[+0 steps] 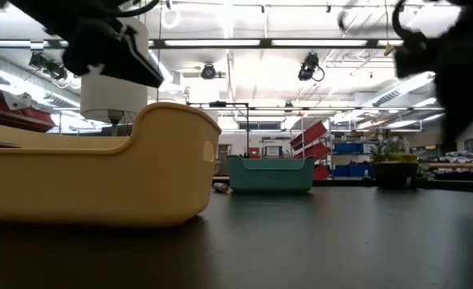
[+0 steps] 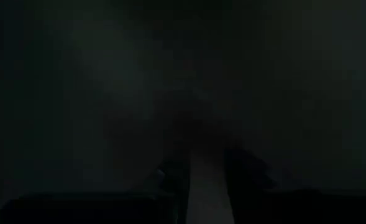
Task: Sort batteries
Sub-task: Put the silver battery into the blue bin
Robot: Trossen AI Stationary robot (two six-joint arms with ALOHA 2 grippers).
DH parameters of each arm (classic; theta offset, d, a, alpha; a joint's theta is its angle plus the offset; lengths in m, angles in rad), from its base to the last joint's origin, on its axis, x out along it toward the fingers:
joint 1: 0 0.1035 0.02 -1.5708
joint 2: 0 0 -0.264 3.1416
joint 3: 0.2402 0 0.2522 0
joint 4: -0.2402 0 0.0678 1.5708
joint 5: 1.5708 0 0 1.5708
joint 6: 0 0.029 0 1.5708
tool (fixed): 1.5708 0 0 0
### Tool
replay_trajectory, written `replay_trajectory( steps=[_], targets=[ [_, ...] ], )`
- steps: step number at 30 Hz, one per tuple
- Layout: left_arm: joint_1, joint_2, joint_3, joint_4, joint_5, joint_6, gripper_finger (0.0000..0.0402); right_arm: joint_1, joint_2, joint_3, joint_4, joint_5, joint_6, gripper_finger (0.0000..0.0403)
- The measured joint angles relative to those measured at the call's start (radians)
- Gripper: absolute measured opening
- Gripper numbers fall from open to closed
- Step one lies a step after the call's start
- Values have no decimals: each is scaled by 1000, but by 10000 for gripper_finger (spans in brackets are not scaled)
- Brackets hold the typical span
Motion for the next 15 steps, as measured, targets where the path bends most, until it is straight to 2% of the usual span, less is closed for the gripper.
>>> replay_trajectory(
  steps=[3,6,10,15],
  targets=[
    [93,-20,-59,150,125,128,102,-1,-10,-19,-120,-194,99,85],
    [179,-28,-94,250,256,197,99,24,-25,-37,-211,-311,155,85],
    [267,-27,-97,283,380,216,99,55,-87,-55,-235,-353,218,84],
    [325,-27,-97,272,456,221,99,65,-154,-55,-235,-296,290,72]
  ],
)
